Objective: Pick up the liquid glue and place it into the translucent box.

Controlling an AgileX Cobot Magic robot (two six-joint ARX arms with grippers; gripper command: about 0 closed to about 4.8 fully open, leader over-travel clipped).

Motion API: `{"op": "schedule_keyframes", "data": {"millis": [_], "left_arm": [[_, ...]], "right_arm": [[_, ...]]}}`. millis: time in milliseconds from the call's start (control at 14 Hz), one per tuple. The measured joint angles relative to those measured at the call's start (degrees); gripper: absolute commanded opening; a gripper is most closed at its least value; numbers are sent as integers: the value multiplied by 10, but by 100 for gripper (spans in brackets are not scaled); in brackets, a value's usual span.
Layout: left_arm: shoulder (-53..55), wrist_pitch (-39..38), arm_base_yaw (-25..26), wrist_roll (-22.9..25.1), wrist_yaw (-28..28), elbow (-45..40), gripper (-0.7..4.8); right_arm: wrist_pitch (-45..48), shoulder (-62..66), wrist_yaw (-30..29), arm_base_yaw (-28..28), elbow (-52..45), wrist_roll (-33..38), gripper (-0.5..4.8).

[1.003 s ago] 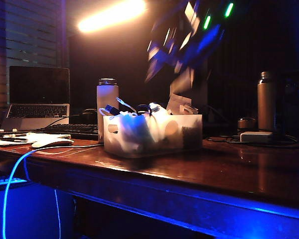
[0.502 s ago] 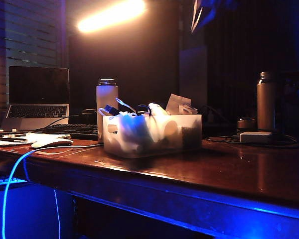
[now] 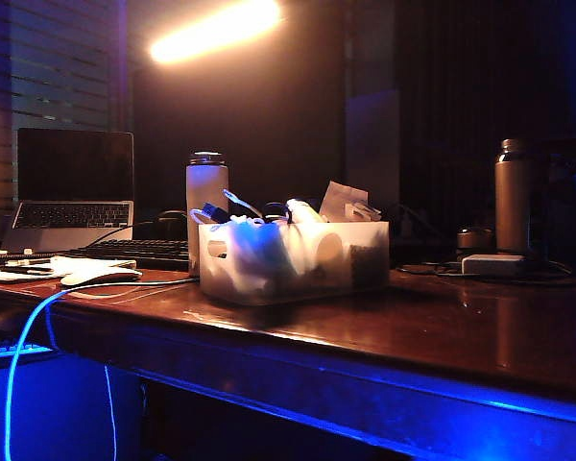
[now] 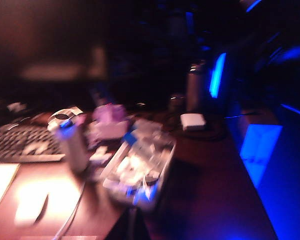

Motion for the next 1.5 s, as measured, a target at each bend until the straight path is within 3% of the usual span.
{"op": "schedule_keyframes", "data": {"millis": [215, 358, 502, 645, 788, 1003, 1361, 1505], "left_arm": [[-104, -23, 0, -27, -29, -38, -5], [-164, -56, 0, -51, -29, -93, -5], [-232, -63, 0, -52, -40, -160, -5], [-286, -34, 1, -60, -77, -242, -5], [-338, -17, 1, -73, -78, -331, -5], [-394, 83, 1, -77, -49, -474, -5], [-397, 253, 1, -81, -30, -651, -5], [-397, 308, 1, -91, -34, -711, -5]], "right_arm": [[-33, -76, 7, 43, -19, -9, -1], [-42, -133, 68, 112, -74, -9, -1], [-7, -203, 138, 172, -172, -20, -1], [80, -289, 154, 219, -306, -23, -1], [173, -367, 165, 226, -436, -24, -1], [263, -443, 170, 219, -584, -24, -1], [302, -442, 172, 197, -752, -16, -1], [380, -442, 169, 197, -822, -9, -1]]}}
